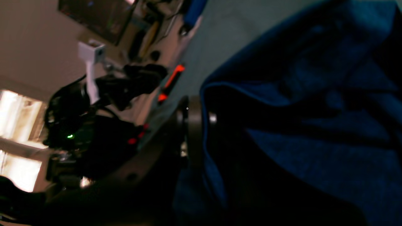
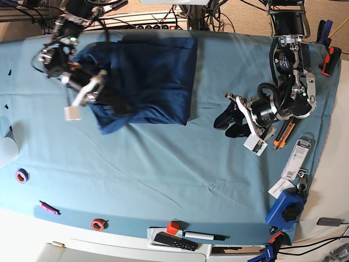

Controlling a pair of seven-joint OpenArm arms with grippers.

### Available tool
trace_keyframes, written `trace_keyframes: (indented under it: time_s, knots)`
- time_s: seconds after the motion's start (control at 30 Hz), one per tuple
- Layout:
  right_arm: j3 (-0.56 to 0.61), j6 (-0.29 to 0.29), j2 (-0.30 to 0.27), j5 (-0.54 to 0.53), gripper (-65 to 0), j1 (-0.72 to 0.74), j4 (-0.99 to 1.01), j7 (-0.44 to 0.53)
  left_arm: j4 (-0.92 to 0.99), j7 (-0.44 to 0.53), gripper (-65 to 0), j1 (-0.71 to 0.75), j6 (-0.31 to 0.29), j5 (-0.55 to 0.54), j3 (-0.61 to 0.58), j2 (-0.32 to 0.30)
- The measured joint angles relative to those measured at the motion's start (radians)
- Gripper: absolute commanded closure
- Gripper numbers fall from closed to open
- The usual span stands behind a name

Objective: Layout the t-shirt on the table in an organized manner, then fold the t-shirt properly
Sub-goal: 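Grasp the shirt end with the right gripper and fold it over the stack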

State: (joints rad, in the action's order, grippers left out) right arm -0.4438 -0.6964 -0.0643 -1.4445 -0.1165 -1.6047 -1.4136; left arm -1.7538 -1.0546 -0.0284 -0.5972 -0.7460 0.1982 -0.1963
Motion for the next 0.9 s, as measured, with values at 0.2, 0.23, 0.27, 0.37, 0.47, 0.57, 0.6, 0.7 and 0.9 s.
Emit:
trace_keyframes:
  time_s: [0.2, 0.23, 0.27, 0.37, 0.47, 0.57, 0.6, 0.7, 0.9]
  knots:
    - [0.169, 0.0, 0.012, 0.23, 0.0, 0.0, -0.001, 0.0, 0.0, 0.0, -25.7, 0.0, 0.0, 0.0, 0.0, 0.0]
    - [0.193, 0.0, 0.012, 0.269, 0.0, 0.001, -0.001, 0.001, 0.0, 0.0, -25.7, 0.0, 0.0, 0.0, 0.0, 0.0]
    - [0.217, 0.0, 0.012, 0.301, 0.0, 0.001, -0.001, 0.0, 0.0, 0.0, -25.7, 0.0, 0.0, 0.0, 0.0, 0.0]
    - [0.282, 0.0, 0.012, 0.342, 0.0, 0.001, -0.001, 0.055, 0.0, 0.0, -25.7, 0.0, 0.0, 0.0, 0.0, 0.0]
    - [0.334, 0.001, 0.011, 0.345, 0.0, 0.006, -0.001, 0.077, 0.0, 0.0, -25.7, 0.0, 0.0, 0.0, 0.0, 0.0]
    - [0.37, 0.0, 0.011, 0.346, 0.0, 0.019, -0.001, 0.079, 0.0, 0.0, -25.7, 0.0, 0.0, 0.0, 0.0, 0.0]
    - [0.377, 0.0, 0.012, 0.346, 0.0, 0.026, -0.001, 0.079, 0.0, 0.0, -25.7, 0.0, 0.0, 0.0, 0.0, 0.0]
    - [0.379, 0.0, 0.029, 0.353, 0.0, 0.055, -0.001, 0.079, 0.0, 0.0, -25.7, 0.0, 0.0, 0.0, 0.0, 0.0]
    - [0.379, 0.001, 0.087, 0.429, 0.0, 0.078, -0.001, 0.083, 0.0, 0.0, -25.7, 0.0, 0.0, 0.0, 0.0, 0.0]
